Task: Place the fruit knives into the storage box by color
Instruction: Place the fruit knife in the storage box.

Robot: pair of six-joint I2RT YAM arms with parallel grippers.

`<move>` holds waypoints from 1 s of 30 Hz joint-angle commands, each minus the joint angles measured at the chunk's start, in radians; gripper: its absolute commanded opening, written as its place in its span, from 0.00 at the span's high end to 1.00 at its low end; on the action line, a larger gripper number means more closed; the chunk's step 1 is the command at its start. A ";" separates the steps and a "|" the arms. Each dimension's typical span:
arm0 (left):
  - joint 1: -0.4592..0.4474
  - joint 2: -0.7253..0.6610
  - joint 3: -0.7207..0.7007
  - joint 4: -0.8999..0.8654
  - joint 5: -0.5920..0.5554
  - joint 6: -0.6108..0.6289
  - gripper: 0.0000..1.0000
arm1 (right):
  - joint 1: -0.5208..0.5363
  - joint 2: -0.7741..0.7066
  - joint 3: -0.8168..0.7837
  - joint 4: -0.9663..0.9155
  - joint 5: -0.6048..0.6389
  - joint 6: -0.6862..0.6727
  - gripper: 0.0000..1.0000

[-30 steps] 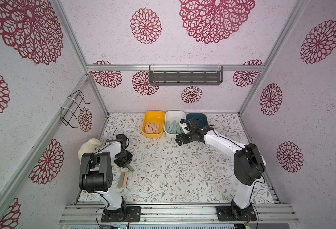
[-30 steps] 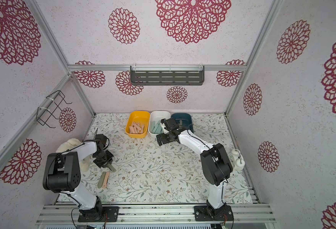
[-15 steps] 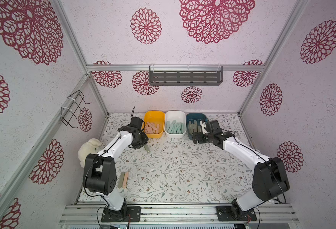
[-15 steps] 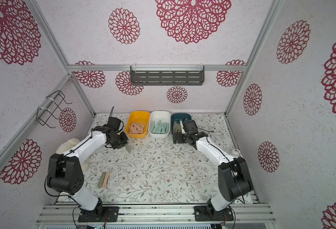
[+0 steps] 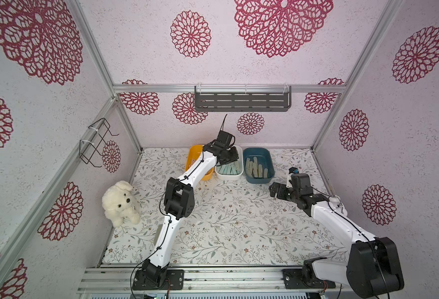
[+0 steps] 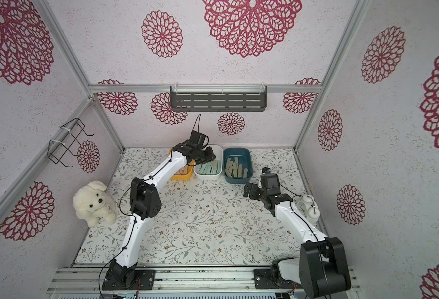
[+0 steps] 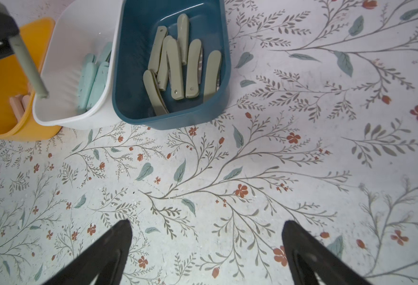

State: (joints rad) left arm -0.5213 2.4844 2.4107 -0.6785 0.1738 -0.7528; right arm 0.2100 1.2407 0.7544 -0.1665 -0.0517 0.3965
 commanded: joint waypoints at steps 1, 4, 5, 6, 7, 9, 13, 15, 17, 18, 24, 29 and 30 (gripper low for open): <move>-0.022 0.063 0.068 0.170 0.003 -0.013 0.92 | -0.013 -0.044 -0.032 0.044 -0.033 0.031 0.00; -0.055 0.100 0.076 0.297 -0.012 -0.010 0.89 | -0.021 -0.059 -0.064 0.049 -0.045 0.036 0.01; -0.064 0.114 0.076 0.337 -0.005 -0.010 0.88 | -0.023 -0.065 -0.072 0.050 -0.048 0.038 0.01; -0.072 0.134 0.081 0.372 0.003 -0.010 0.87 | -0.026 -0.071 -0.079 0.054 -0.052 0.038 0.01; -0.081 0.157 0.097 0.383 0.001 -0.008 0.86 | -0.027 -0.075 -0.083 0.055 -0.053 0.039 0.01; -0.091 0.209 0.159 0.371 -0.009 -0.002 0.86 | -0.029 -0.079 -0.091 0.061 -0.064 0.039 0.01; -0.092 0.259 0.197 0.374 -0.033 0.004 0.85 | -0.029 -0.069 -0.093 0.075 -0.084 0.041 0.01; -0.092 0.266 0.197 0.381 -0.044 0.014 0.81 | -0.027 -0.063 -0.099 0.096 -0.107 0.045 0.01; -0.091 0.267 0.206 0.380 -0.045 0.019 0.77 | -0.027 -0.056 -0.101 0.103 -0.117 0.045 0.01; -0.089 0.262 0.212 0.377 -0.046 0.024 0.75 | -0.026 -0.053 -0.101 0.106 -0.124 0.044 0.01; -0.091 0.182 0.204 0.340 -0.046 0.048 0.29 | -0.022 -0.041 -0.110 0.122 -0.140 0.032 0.01; -0.091 -0.008 0.037 0.326 -0.030 0.042 0.00 | 0.007 -0.025 -0.095 0.124 -0.135 0.009 0.01; -0.091 -0.062 -0.018 0.322 -0.037 0.041 0.03 | 0.019 -0.022 -0.088 0.124 -0.129 0.006 0.01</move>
State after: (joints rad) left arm -0.6144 2.6026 2.4550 -0.3668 0.1410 -0.7227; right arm 0.2066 1.2121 0.6476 -0.0689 -0.1726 0.4194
